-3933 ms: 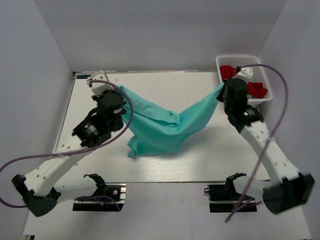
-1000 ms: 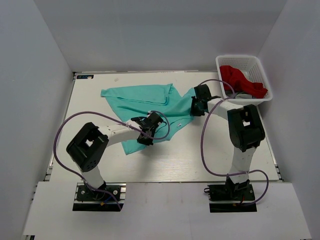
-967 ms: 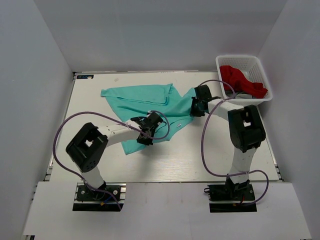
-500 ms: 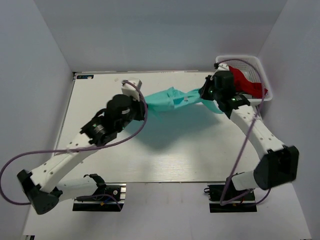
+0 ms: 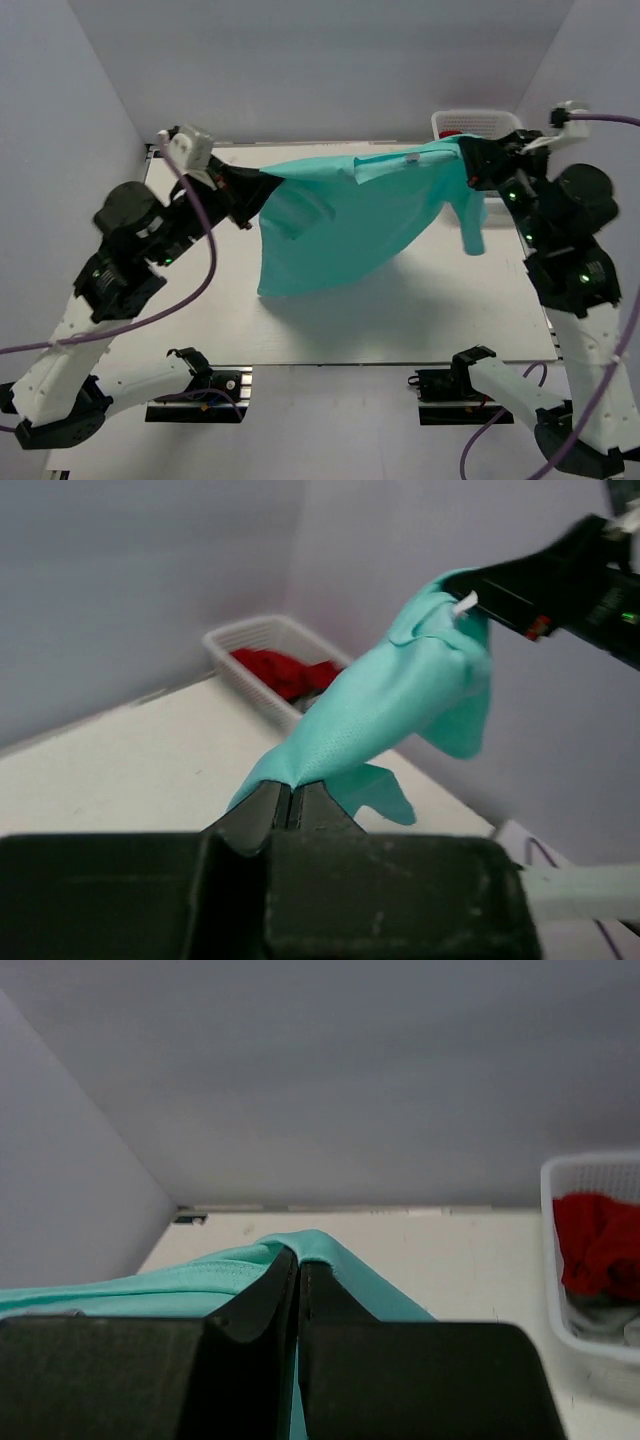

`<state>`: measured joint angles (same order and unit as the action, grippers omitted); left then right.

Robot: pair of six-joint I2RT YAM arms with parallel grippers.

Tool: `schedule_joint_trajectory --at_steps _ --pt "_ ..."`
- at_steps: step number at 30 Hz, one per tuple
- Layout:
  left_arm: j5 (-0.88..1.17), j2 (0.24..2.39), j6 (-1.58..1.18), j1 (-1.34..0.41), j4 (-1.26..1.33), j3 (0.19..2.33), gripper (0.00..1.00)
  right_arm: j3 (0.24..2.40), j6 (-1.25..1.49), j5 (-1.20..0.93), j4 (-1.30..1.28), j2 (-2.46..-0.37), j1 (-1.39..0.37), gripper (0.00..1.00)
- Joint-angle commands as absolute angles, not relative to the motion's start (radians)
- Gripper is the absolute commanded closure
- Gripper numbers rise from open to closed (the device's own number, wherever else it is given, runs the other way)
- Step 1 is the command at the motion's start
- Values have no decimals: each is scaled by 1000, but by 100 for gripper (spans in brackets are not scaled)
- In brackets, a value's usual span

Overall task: Fold and stack the t-shirts
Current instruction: Flatten out the tshirt

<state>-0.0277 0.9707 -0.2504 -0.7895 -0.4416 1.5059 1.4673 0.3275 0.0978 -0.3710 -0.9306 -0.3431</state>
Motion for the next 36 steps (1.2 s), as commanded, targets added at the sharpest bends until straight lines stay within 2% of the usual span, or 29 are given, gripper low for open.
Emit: schedule_joint_trajectory --at_steps 1,5,8,12,15,20,23,27,28,31,33,34,35,36 --pt "222 887 -222 -784 -411 1594 100 1606 284 62 -446 -890 -341 100" --pt "382 877 -253 -773 -442 1696 100 1736 261 5 -511 -861 -344 100" --pt "414 922 -274 -773 -503 1816 100 1844 259 -51 -532 -830 -344 100" --pt "414 982 -285 -773 -595 1981 100 1885 270 -45 -511 -792 -342 100" --pt "358 996 -285 -773 -618 2006 100 1884 264 -40 -495 -799 -345 100" --pt "160 1054 -311 -773 -621 1947 100 1824 267 -37 -479 -873 -345 100" --pt "-59 1153 -324 -773 -658 1936 100 1737 279 -19 -443 -951 -342 100" --pt "-499 1317 -350 -761 -657 1873 100 1645 314 92 -382 -1093 -342 100" --pt "-568 1357 -380 -743 -644 1834 100 1637 314 95 -362 -1192 -341 100" --pt "-612 1550 -418 -635 -644 1792 100 1609 328 94 -321 -1400 -333 100" --pt "-552 1661 -475 -553 -644 1792 100 1655 336 78 -305 -1553 -327 100" --pt "-493 1778 -494 -475 -667 1813 85 1707 336 75 -301 -1657 -318 100" --pt "-480 1840 -511 -439 -684 1845 72 1707 339 80 -308 -1783 -314 94" --pt "-480 1897 -523 -411 -699 1879 55 1835 331 80 -317 -1843 -313 80"
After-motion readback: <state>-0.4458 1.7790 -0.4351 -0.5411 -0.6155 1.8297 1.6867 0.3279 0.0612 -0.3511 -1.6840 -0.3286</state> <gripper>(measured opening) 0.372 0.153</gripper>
